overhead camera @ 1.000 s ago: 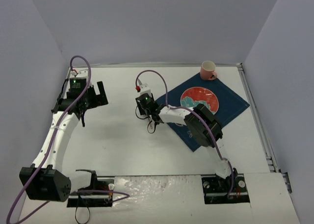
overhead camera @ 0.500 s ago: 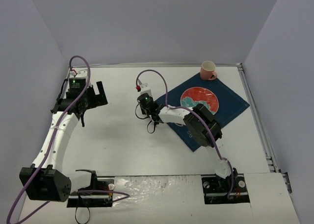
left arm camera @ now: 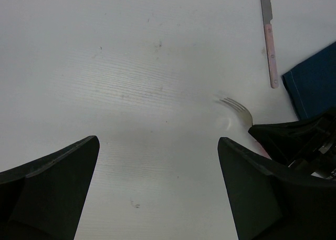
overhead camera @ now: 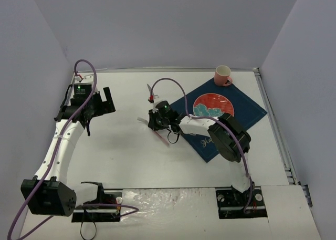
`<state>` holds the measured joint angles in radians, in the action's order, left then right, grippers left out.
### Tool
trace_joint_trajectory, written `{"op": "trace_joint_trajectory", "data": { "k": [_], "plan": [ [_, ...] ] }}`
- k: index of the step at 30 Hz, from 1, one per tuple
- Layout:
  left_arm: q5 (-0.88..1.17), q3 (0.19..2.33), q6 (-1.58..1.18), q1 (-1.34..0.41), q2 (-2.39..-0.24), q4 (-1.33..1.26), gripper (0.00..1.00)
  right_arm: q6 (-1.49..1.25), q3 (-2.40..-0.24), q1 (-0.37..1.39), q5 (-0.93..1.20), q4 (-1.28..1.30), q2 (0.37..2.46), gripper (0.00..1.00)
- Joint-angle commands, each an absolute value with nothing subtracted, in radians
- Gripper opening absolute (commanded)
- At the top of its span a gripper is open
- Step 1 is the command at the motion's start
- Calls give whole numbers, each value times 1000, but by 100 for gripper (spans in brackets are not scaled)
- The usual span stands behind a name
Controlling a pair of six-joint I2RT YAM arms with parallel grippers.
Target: Set the dinner table for one person
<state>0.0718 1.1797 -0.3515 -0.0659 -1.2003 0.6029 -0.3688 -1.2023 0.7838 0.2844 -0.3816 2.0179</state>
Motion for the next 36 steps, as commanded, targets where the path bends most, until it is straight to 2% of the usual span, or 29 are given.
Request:
{"op": "trace_joint_trajectory", "data": {
  "k": [1, 4, 8, 15, 24, 31, 36],
  "plan": [
    [83, 1186, -353, -58, -1177, 559, 93, -417, -1173, 771, 518, -434, 2001, 0],
    [85, 1186, -353, -58, -1179, 558, 93, -391, -1170, 758, 542, -420, 2036, 1],
    [84, 1184, -351, -58, -1180, 557, 93, -341, -1170, 745, 501, -408, 2051, 25],
    [86, 1184, -351, -58, -1183, 555, 93, -215, -1168, 720, 338, -334, 1993, 43],
    [92, 1182, -351, -58, -1179, 549, 93, -89, -1141, 769, 182, -302, 1864, 44],
    [206, 1058, -360, -80, -1162, 450, 93, -39, -1004, 784, 188, -337, 1665, 46],
    [190, 1026, -340, -87, -1142, 456, 93, 51, -952, 846, 146, -311, 1596, 48]
  ]
}}
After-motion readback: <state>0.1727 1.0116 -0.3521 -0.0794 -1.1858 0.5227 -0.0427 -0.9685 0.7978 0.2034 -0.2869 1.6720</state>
